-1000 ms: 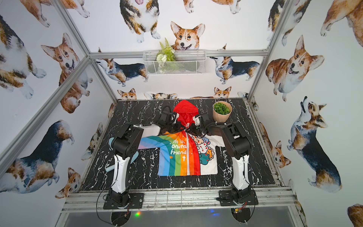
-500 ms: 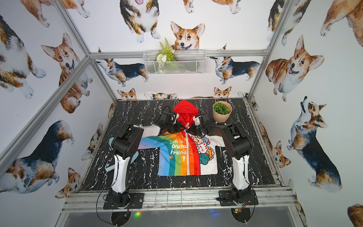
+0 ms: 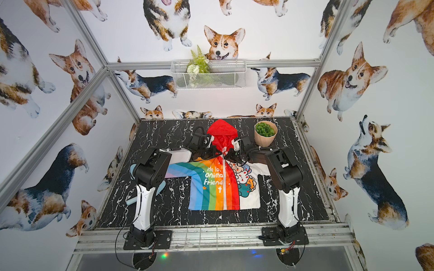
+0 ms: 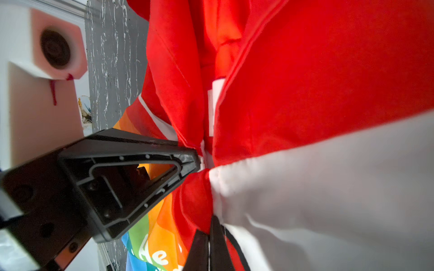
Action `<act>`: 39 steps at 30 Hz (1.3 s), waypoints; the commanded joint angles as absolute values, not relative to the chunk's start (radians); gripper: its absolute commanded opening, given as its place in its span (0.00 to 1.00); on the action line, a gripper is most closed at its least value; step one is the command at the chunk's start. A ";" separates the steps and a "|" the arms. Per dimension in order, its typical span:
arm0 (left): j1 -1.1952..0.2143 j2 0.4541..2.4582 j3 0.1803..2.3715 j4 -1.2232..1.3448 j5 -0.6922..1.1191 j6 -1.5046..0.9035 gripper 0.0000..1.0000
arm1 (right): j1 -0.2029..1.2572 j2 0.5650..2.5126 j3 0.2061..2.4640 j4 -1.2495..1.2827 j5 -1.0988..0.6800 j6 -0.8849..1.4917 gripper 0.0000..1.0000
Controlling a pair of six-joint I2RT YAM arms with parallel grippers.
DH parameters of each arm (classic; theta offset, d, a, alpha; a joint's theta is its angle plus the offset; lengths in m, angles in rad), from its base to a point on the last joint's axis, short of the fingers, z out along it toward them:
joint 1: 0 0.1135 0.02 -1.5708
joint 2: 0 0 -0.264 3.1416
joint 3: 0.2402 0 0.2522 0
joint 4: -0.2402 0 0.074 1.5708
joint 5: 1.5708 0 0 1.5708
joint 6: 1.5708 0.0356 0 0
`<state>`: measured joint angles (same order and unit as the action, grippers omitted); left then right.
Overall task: Unzip the jacket
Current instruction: Unzip the zipper on the jacket.
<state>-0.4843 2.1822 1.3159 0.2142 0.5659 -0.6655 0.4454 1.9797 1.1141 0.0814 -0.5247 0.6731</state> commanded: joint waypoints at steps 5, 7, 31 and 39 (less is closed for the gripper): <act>-0.476 2.180 1.318 0.210 0.544 -0.657 0.00 | 0.460 1.994 1.159 -0.091 -0.427 0.600 0.00; -0.476 2.181 1.319 0.207 0.542 -0.656 0.00 | 0.467 2.001 1.174 -0.114 -0.420 0.591 0.00; -0.467 2.183 1.319 0.199 0.528 -0.655 0.00 | 0.500 1.946 1.066 -0.136 -0.393 0.591 0.00; -0.462 2.187 1.318 0.193 0.514 -0.658 0.00 | 0.510 1.911 1.023 -0.133 -0.405 0.591 0.00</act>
<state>-0.4717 2.1830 1.3163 0.1658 0.5838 -0.6586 0.5045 1.9213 1.0462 -0.0055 -0.4252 0.5980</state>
